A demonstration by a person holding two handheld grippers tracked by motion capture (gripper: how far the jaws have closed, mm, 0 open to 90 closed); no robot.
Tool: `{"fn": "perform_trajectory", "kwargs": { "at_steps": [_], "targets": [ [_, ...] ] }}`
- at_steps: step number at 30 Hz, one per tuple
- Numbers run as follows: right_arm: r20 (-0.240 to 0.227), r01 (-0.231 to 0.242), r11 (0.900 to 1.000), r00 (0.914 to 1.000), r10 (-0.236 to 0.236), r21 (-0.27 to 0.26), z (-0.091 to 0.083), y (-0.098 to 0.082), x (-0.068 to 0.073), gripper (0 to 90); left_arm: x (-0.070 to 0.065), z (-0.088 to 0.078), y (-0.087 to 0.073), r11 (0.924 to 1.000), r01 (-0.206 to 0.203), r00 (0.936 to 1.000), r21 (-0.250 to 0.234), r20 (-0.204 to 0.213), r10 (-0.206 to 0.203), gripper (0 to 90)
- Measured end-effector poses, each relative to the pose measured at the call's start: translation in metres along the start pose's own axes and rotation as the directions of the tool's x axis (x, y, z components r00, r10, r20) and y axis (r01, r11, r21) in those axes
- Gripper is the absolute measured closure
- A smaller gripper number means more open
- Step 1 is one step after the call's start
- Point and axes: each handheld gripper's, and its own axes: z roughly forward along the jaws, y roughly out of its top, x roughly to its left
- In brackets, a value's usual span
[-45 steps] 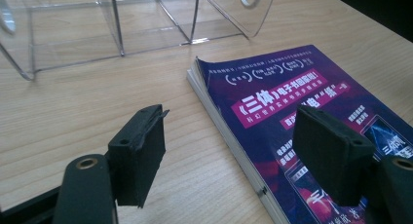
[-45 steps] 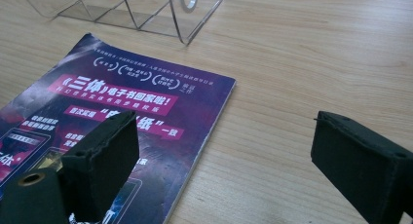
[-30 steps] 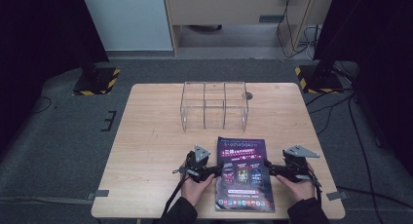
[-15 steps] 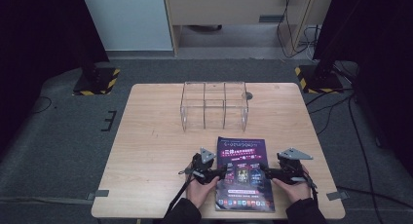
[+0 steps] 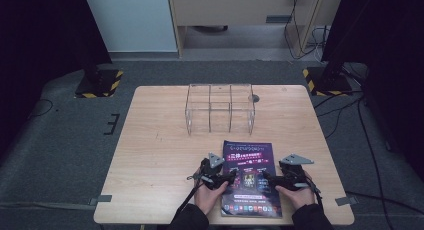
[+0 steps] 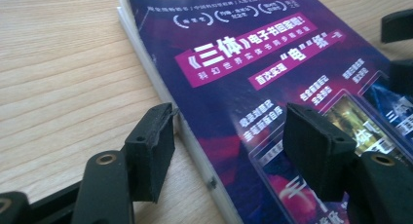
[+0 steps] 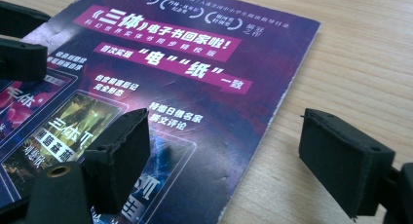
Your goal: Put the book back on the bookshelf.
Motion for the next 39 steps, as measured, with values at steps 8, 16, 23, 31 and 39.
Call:
{"fn": "perform_trajectory", "kwargs": {
  "at_steps": [8,16,23,31,39],
  "targets": [
    [-0.027,-0.006,1.0,0.9996,0.006,0.009,0.004,-0.001,0.0,21.4,-0.001,0.001,0.0,0.9996,0.026,0.9997,-0.008,0.005,-0.026,33.8],
    [-0.035,-0.011,1.0,0.9993,0.011,-0.004,0.005,-0.002,0.004,24.1,0.0,0.003,0.001,0.9986,0.052,0.9984,-0.014,0.025,-0.051,29.9],
    [-0.032,-0.009,1.0,0.9995,0.009,-0.012,0.005,-0.003,0.005,24.2,-0.001,0.005,0.002,0.9973,0.071,0.9972,-0.021,0.027,-0.07,26.8],
    [-0.036,-0.007,1.0,0.9993,0.006,-0.013,0.005,-0.003,0.004,24.5,0.005,0.002,-0.001,0.9876,0.15,0.9874,-0.045,0.056,-0.148,32.2],
    [-0.041,-0.004,1.0,0.9992,0.004,-0.012,0.005,-0.003,0.003,24.8,0.006,-0.011,-0.002,0.9771,0.19,0.975,-0.097,0.136,-0.176,36.2]
  ]
}}
